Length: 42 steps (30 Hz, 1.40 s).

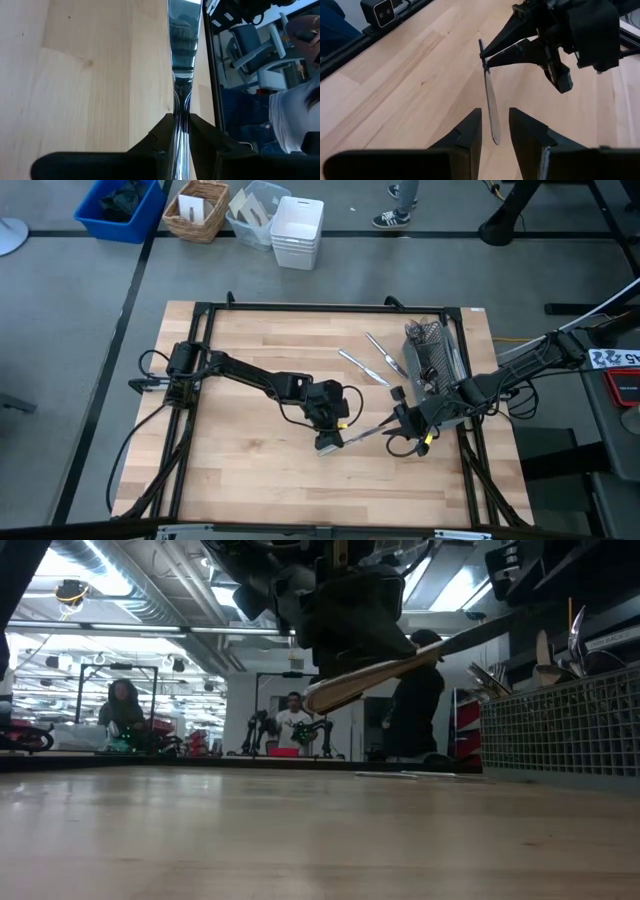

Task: Sort silverware
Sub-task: Put the bottom knife into the middle section of the utensil holder

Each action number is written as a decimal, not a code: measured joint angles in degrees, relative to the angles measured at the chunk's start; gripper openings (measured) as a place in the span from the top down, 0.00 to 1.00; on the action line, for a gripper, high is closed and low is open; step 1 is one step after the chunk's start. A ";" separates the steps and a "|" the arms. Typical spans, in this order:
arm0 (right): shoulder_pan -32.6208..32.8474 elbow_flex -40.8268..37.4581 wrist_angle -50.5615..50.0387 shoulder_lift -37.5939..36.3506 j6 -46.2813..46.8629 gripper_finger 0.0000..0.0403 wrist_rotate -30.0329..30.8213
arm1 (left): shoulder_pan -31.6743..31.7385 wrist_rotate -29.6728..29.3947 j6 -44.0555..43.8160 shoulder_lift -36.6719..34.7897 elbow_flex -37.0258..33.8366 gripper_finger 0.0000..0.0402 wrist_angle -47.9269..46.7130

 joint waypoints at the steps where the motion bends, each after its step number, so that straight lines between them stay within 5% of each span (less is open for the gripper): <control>1: 0.02 0.00 -0.02 0.00 -0.31 0.75 -0.02 | 0.00 0.00 0.00 0.00 0.00 0.91 0.02; 42: 0.00 0.00 -1.13 0.76 -0.45 0.75 1.99 | 0.00 0.42 -0.96 0.00 0.00 0.91 3.33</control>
